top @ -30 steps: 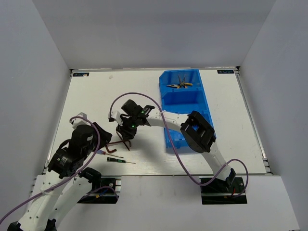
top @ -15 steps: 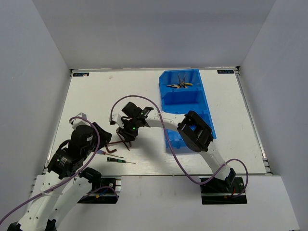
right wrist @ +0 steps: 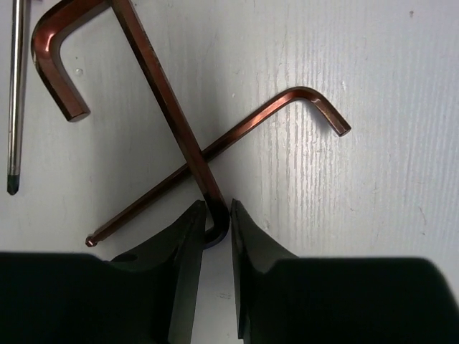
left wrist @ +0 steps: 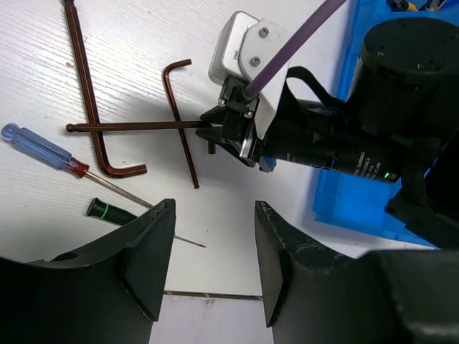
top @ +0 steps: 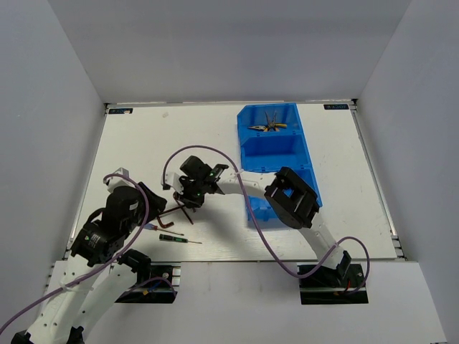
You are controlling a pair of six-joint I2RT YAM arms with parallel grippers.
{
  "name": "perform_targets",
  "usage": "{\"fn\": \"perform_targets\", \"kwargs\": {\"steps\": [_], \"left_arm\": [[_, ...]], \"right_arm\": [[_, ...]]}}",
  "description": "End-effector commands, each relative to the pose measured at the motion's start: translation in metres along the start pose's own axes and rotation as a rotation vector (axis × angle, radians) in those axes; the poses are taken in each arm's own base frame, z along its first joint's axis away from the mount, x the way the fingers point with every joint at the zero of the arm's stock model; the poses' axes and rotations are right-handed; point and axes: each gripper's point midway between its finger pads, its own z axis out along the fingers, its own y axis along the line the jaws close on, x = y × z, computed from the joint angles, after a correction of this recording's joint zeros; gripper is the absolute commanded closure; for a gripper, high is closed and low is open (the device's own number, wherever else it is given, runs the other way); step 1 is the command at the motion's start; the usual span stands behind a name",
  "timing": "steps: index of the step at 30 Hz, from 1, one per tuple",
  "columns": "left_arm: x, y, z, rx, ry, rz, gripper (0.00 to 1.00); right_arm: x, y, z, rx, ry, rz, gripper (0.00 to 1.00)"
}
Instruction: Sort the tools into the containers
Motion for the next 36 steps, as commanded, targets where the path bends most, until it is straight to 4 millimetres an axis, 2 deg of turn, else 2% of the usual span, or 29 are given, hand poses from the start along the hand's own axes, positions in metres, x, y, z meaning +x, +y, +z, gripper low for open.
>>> {"fn": "perform_targets", "kwargs": {"steps": [1,5,6,9,13,14,16,17,19,22,25,31,32,33,35,36], "left_arm": [[-0.001,0.004,0.003,-0.028,-0.007,-0.003,0.42],[0.0,0.004,0.005,-0.028,-0.007,-0.003,0.42],[0.0,0.004,0.005,-0.028,-0.007,-0.003,0.42],[0.001,0.003,0.007,-0.02,-0.002,-0.004,0.42],[0.006,0.003,0.014,-0.026,0.014,0.0,0.43],[0.008,0.002,0.016,-0.017,0.019,-0.001,0.43],[0.009,-0.001,0.02,-0.017,0.031,0.0,0.43],[0.007,-0.004,0.02,-0.005,0.021,0.006,0.43],[0.009,-0.006,0.026,-0.002,0.033,0.007,0.43],[0.007,-0.012,0.028,0.017,0.029,0.012,0.44],[0.01,-0.012,0.034,0.013,0.045,0.024,0.44],[0.024,-0.013,0.053,-0.014,0.107,0.037,0.51],[0.028,-0.009,0.057,-0.034,0.123,0.043,0.52],[0.031,-0.007,0.06,-0.05,0.136,0.047,0.52],[0.042,0.001,0.073,-0.117,0.19,0.055,0.52],[0.046,0.005,0.077,-0.142,0.211,0.063,0.52]], "right_arm": [[0.069,-0.005,0.01,0.086,0.207,0.005,0.73],[0.084,-0.009,0.007,0.117,0.24,0.021,0.8],[0.086,-0.008,0.006,0.115,0.244,0.025,0.88],[0.087,-0.006,0.0,0.11,0.239,0.046,0.98],[0.078,-0.004,-0.017,0.079,0.201,0.098,1.0],[0.067,-0.001,-0.029,0.07,0.172,0.102,1.0],[0.062,-0.006,-0.041,0.068,0.142,0.136,1.0],[0.05,-0.001,-0.055,0.045,0.094,0.133,1.0],[0.048,-0.007,-0.067,0.054,0.068,0.152,1.0],[0.037,-0.004,-0.091,0.043,0.026,0.169,1.0],[0.023,-0.009,-0.12,0.071,-0.023,0.176,1.0],[-0.002,-0.037,-0.166,0.146,-0.11,0.188,1.0],[-0.002,-0.043,-0.171,0.171,-0.109,0.188,1.0],[0.005,-0.059,-0.182,0.249,-0.084,0.171,1.0],[0.011,-0.071,-0.196,0.304,-0.062,0.166,1.0],[0.027,-0.093,-0.213,0.373,-0.039,0.178,1.0]]}}
